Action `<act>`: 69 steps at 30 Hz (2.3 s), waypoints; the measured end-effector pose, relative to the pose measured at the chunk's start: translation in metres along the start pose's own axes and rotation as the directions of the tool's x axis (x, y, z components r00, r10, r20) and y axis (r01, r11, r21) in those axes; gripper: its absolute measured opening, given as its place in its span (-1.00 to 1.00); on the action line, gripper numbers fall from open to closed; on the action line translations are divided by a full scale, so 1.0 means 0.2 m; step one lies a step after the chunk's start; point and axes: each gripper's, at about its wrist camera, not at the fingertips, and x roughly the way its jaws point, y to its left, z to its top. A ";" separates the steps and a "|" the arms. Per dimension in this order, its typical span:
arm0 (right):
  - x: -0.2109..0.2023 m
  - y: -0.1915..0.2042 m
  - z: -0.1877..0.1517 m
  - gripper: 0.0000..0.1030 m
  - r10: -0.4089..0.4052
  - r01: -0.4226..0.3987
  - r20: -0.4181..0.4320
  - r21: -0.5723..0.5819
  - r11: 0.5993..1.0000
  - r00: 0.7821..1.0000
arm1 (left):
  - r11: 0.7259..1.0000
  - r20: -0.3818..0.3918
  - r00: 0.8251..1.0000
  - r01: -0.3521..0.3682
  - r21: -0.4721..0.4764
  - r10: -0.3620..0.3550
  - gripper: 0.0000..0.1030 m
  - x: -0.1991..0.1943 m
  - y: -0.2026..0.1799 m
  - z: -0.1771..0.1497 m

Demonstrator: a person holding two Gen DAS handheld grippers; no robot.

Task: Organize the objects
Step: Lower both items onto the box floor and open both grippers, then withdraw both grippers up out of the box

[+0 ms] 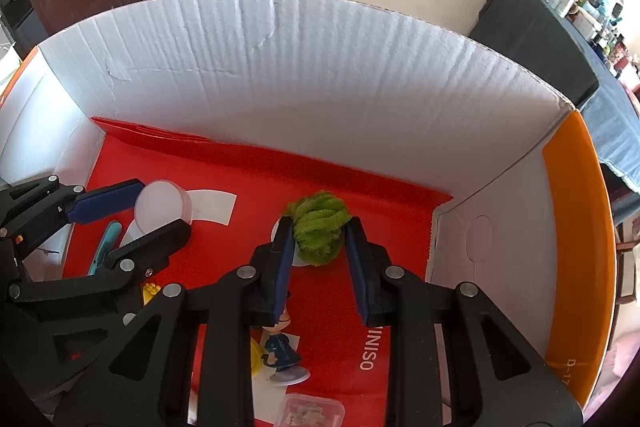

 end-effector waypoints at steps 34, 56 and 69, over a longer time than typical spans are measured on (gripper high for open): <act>-0.11 -0.05 0.01 -0.15 -0.046 0.047 0.068 -0.009 0.999 0.997 | 1.000 0.072 0.997 -0.022 0.013 0.021 0.04 -0.16 0.00 -0.01; -0.62 0.03 -0.37 0.29 0.035 -0.037 0.344 -0.001 0.999 0.938 | 1.000 0.307 0.952 0.003 0.017 -0.008 0.51 -0.66 -0.04 -0.29; -0.58 0.00 -0.70 0.47 0.031 -0.065 0.467 0.057 0.996 0.884 | 1.000 0.391 0.920 -0.008 -0.023 0.016 0.76 -0.66 -0.02 -0.58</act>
